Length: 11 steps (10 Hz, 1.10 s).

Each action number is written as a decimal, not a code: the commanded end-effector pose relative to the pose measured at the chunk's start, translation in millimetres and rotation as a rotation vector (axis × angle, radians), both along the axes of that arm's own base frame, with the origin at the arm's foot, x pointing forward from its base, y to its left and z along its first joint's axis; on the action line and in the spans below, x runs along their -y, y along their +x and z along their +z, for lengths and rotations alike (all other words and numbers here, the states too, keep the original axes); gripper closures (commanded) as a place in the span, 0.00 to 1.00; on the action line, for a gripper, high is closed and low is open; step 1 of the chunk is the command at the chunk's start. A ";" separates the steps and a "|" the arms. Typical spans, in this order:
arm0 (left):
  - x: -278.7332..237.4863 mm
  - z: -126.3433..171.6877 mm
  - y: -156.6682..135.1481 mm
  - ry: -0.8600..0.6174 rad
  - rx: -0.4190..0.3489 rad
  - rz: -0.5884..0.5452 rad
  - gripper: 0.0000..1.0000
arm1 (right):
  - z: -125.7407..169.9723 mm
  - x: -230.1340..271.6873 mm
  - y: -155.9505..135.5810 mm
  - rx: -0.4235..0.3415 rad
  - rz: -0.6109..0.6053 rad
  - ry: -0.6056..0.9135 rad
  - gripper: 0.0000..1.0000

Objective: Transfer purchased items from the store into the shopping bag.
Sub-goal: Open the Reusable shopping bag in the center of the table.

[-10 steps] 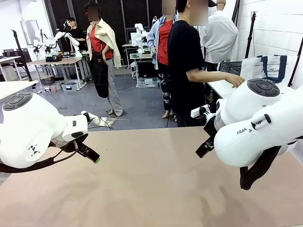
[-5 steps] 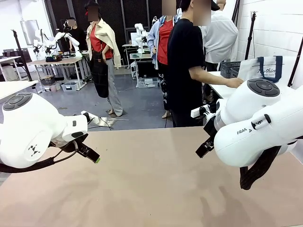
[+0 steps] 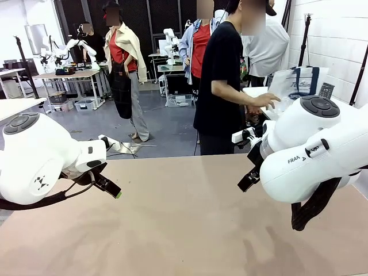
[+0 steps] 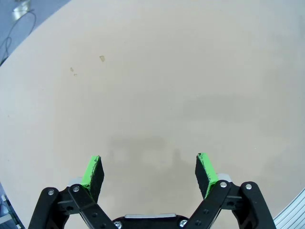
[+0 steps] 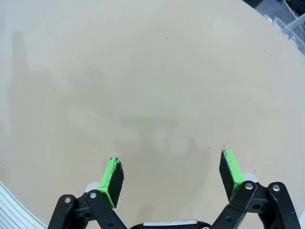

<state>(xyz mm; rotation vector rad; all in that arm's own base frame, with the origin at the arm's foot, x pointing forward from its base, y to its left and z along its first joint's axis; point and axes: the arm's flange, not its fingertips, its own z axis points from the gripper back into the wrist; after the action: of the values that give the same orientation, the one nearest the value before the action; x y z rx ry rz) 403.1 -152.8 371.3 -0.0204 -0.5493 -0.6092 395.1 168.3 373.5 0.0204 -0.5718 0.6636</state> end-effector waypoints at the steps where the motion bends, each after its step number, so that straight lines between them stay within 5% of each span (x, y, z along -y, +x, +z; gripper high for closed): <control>1: -1.4 0.0 0.5 -0.002 0.000 0.003 0.00 | 0.0 0.1 0.0 0.000 0.000 0.000 0.00; 11: -1.4 0.0 0.5 -0.002 0.000 0.003 0.00 | 0.0 0.1 0.0 0.000 0.000 0.000 0.00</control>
<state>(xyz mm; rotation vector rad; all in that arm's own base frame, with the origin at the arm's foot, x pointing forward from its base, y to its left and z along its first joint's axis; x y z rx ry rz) 403.0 -152.9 371.3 -0.0203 -0.5493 -0.6094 395.1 168.3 373.5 0.0204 -0.5718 0.6636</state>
